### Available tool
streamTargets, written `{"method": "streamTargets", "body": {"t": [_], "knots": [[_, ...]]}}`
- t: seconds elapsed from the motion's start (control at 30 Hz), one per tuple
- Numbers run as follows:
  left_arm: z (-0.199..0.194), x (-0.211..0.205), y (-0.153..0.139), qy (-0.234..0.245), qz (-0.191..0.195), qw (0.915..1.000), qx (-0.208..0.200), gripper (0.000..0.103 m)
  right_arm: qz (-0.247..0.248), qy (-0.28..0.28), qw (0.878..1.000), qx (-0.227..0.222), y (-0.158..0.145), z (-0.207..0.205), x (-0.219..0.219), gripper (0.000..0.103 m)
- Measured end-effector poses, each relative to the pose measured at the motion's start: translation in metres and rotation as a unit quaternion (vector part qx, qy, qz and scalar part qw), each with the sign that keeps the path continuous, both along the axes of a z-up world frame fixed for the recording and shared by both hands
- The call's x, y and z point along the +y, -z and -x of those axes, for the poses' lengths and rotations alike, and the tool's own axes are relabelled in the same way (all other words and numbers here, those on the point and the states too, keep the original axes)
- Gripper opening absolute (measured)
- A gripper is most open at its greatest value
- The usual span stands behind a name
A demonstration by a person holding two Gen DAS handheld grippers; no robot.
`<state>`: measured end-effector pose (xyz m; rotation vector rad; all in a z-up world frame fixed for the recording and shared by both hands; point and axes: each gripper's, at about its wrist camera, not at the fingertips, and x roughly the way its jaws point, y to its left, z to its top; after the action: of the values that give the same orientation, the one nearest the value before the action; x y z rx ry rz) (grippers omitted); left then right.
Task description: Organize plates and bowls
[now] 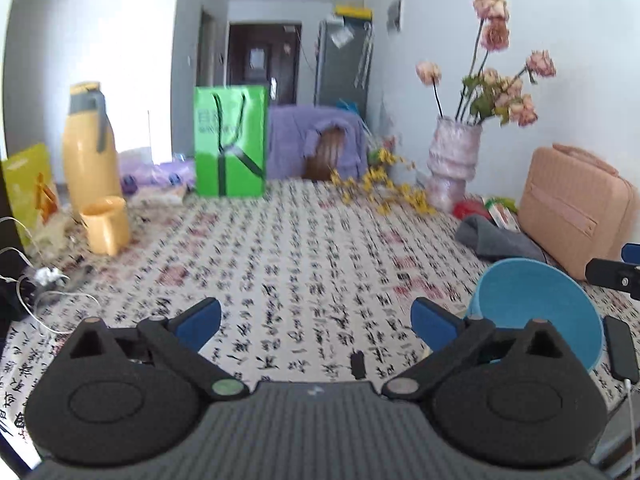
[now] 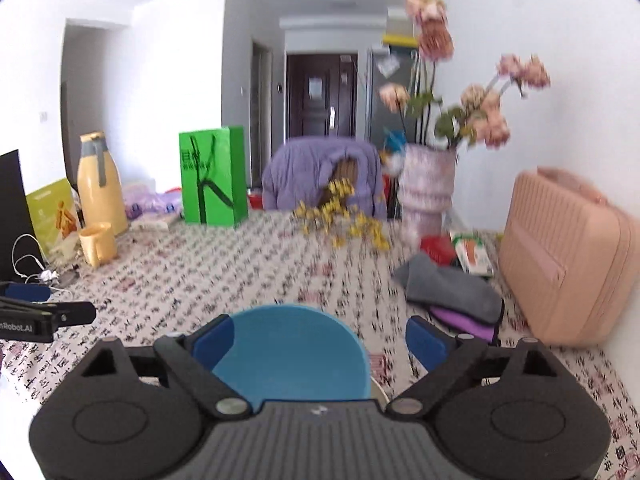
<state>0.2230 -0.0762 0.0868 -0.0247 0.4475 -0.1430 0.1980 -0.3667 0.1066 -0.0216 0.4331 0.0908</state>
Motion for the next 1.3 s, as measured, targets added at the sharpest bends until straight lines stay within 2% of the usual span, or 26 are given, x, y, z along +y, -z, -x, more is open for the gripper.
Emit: {"method": "streamTargets", "body": {"t": [0.13,0.2,0.37,0.57,0.87,1.17,1.3], "knots": [[0.020,0.004,0.013,-0.003,-0.002,0.9996,-0.030,0.103,0.019,-0.002,0.998,-0.057,0.012,0.022,0.026,0.094],[0.028,0.005,0.019,0.003,0.000,0.9994,-0.034,0.103,0.027,-0.002,0.997,-0.069,0.019,0.029,0.036,0.094],[0.046,0.010,0.027,-0.008,0.000,0.9982,-0.060,0.103,0.004,-0.006,0.996,-0.093,0.031,0.046,0.044,0.094],[0.066,0.012,0.033,-0.018,-0.003,0.9958,-0.090,0.103,0.010,0.000,0.992,-0.127,0.041,0.067,0.054,0.094],[0.101,0.024,0.054,-0.040,0.010,0.9945,-0.096,0.103,-0.016,0.023,0.991,-0.128,0.061,0.098,0.059,0.094],[0.159,0.029,0.071,-0.047,-0.019,0.9906,-0.127,0.103,0.010,0.038,0.991,-0.128,0.080,0.145,0.079,0.094],[0.181,0.033,0.080,-0.071,-0.038,0.9875,-0.136,0.103,0.000,0.037,0.993,-0.110,0.092,0.166,0.087,0.097]]}}
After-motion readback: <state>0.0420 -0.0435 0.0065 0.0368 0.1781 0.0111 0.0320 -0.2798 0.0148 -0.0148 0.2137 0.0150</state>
